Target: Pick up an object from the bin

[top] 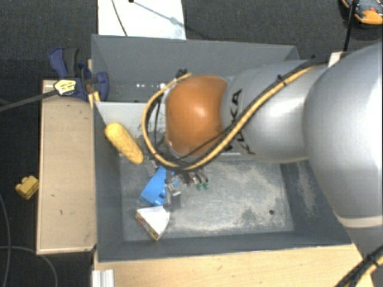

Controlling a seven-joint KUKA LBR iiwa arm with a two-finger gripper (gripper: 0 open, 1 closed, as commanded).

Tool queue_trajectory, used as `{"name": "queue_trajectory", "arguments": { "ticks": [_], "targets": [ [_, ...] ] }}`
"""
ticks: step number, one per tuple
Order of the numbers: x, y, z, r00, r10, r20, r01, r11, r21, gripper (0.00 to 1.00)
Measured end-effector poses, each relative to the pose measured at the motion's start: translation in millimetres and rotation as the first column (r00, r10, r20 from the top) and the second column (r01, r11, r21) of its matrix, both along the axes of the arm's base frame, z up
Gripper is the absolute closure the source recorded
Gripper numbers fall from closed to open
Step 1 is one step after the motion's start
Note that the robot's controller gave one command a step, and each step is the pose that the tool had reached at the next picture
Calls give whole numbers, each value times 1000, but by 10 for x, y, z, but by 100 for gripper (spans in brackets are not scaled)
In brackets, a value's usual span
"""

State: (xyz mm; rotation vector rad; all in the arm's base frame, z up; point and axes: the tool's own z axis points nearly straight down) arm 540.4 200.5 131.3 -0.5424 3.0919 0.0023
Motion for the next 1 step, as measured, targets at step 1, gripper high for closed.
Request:
{"name": "queue_trajectory", "arguments": {
  "ticks": [1],
  "targets": [
    [0,-1,0,1000,-1,0,1,1000,0,0]
  ]
}}
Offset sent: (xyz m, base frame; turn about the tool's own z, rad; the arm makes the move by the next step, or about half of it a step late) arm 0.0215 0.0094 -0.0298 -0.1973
